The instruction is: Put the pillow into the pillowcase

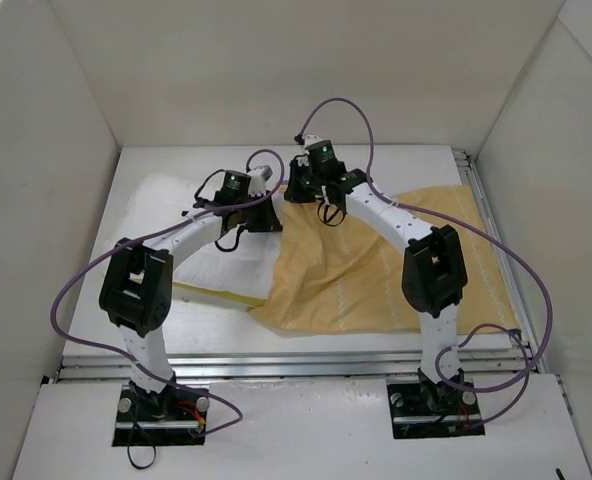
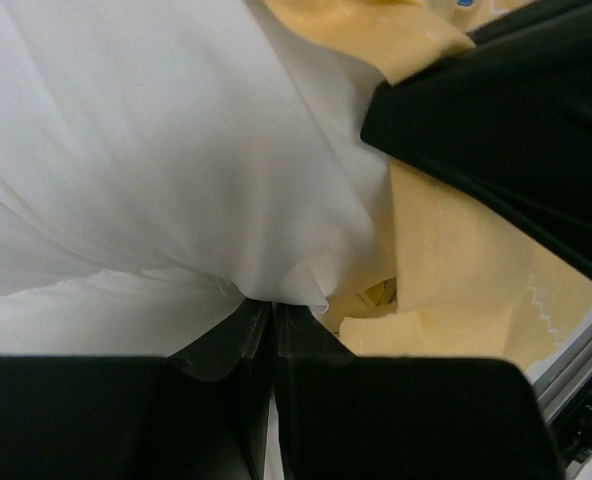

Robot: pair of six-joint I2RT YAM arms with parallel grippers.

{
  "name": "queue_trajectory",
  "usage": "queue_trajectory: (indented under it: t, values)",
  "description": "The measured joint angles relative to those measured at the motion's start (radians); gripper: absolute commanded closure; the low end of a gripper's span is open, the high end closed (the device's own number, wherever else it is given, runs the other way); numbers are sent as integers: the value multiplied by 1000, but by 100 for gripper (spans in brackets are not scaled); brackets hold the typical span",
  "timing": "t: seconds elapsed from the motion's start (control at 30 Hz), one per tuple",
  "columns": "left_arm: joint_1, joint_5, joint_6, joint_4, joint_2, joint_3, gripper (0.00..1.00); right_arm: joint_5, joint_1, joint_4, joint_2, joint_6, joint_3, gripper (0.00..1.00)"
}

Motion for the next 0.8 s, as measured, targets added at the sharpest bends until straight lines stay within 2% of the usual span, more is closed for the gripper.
queue_trajectory:
  t: [0.27,0.33,0.47,0.5,0.53,0.67,0.8]
  values:
    - [-5,55,-39,110,-2,-58,100,-14,40,-6,-100,0,0,89]
    - [-5,66,-45,138,-4,-80,100,-17,50,7,-122,-2,0,99]
    - [-2,88,-56,200,-25,-126,100,-28,60,19,-127,0,0,100]
    - [-1,97,-61,218,-30,-141,100,-29,59,19,-126,0,0,98]
    - [-1,103,-68,231,-34,-153,100,-29,59,19,-126,0,-1,91]
    - [3,117,-83,263,-36,-175,100,24,58,42,-152,7,-72,71]
    - [26,159,-130,352,-36,-223,100,76,44,23,-208,18,-224,61]
